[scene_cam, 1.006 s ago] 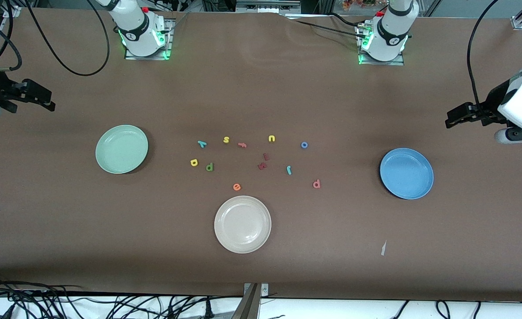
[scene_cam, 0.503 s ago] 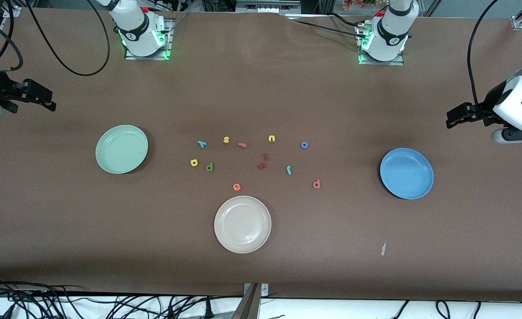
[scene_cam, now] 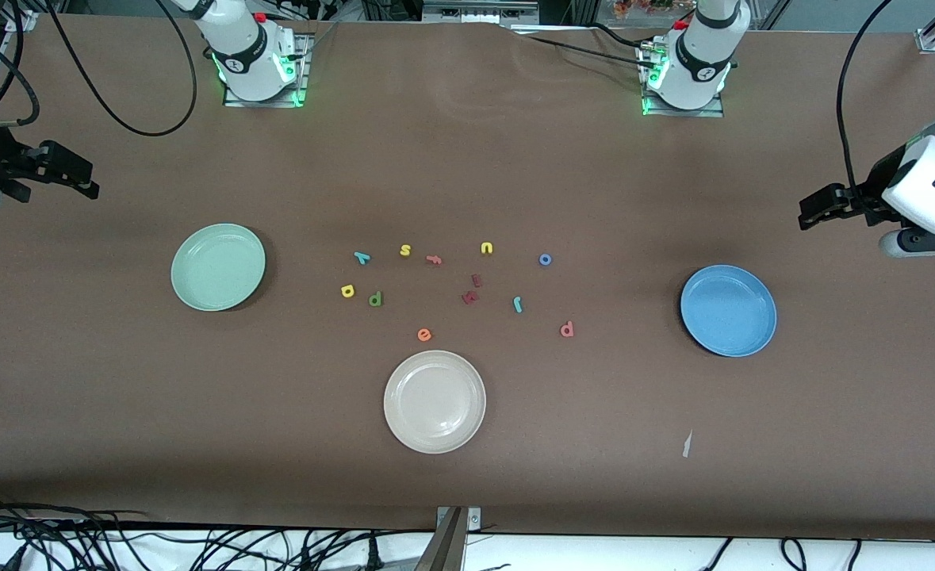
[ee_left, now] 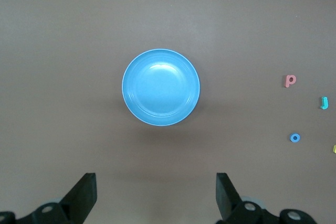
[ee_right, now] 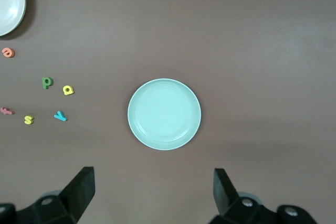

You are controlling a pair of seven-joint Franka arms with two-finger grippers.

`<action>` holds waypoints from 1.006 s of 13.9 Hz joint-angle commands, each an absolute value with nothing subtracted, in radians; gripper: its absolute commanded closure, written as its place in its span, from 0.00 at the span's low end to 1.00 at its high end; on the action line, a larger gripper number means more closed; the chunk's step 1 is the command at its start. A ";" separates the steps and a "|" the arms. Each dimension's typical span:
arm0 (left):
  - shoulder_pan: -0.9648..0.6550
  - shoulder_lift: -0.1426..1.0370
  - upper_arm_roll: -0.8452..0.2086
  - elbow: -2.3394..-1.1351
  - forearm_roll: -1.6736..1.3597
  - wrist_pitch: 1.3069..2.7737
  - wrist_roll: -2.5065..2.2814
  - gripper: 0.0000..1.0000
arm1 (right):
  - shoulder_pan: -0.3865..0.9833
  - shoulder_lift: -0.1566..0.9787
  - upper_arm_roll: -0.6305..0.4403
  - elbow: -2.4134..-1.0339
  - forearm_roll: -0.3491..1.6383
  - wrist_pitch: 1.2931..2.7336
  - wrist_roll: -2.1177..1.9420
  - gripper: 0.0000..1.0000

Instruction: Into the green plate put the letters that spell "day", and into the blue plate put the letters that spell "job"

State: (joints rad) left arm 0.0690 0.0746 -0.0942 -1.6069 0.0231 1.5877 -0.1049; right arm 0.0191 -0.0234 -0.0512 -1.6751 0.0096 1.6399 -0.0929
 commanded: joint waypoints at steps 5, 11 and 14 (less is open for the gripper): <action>0.067 0.071 -0.097 -1.620 0.046 1.597 -0.086 0.00 | 0.018 -0.021 -0.048 -1.654 -0.002 1.621 -0.103 0.00; 0.069 0.069 -0.097 -1.631 0.046 1.603 -0.086 0.00 | 0.018 -0.021 -0.049 -1.654 0.000 1.621 -0.103 0.00; 0.069 0.069 -0.097 -1.631 0.046 1.605 -0.086 0.00 | 0.018 -0.021 -0.049 -1.654 0.000 1.621 -0.103 0.00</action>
State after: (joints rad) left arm 0.0690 0.0750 -0.0942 -1.6227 0.0231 1.5922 -0.1049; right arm 0.0192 -0.0234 -0.0512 -1.6750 0.0096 1.6399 -0.0929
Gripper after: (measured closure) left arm 0.000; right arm 0.000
